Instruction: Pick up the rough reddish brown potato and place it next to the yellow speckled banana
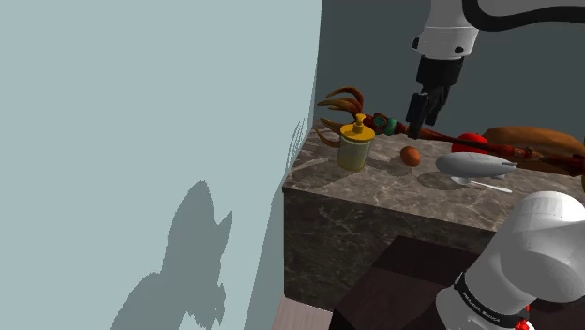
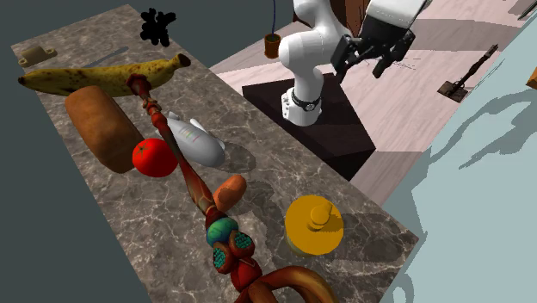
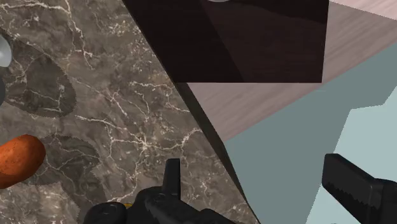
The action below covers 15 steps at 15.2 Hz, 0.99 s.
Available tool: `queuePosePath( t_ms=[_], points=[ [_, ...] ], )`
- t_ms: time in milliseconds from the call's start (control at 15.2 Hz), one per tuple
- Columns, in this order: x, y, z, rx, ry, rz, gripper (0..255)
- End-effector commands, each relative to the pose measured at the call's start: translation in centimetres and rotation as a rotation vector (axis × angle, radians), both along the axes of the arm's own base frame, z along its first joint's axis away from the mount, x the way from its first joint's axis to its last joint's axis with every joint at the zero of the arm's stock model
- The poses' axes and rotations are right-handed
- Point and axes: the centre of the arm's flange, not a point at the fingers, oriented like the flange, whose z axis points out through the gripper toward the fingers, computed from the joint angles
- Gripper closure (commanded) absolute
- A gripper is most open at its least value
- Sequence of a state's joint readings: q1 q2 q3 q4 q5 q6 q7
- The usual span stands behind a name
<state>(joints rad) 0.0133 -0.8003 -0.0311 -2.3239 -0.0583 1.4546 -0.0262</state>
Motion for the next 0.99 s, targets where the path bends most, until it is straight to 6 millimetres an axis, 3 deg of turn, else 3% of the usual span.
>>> queuePosePath(
  t_ms=[0,462,924],
  points=[
    [0.0,0.0,0.0,0.0,0.0,0.0,0],
    [4.0,-5.7,-5.5,-0.028,-0.037,-0.232,0],
    [6.7,-12.4,-10.7,-0.056,-0.074,-0.465,0]
  ],
)
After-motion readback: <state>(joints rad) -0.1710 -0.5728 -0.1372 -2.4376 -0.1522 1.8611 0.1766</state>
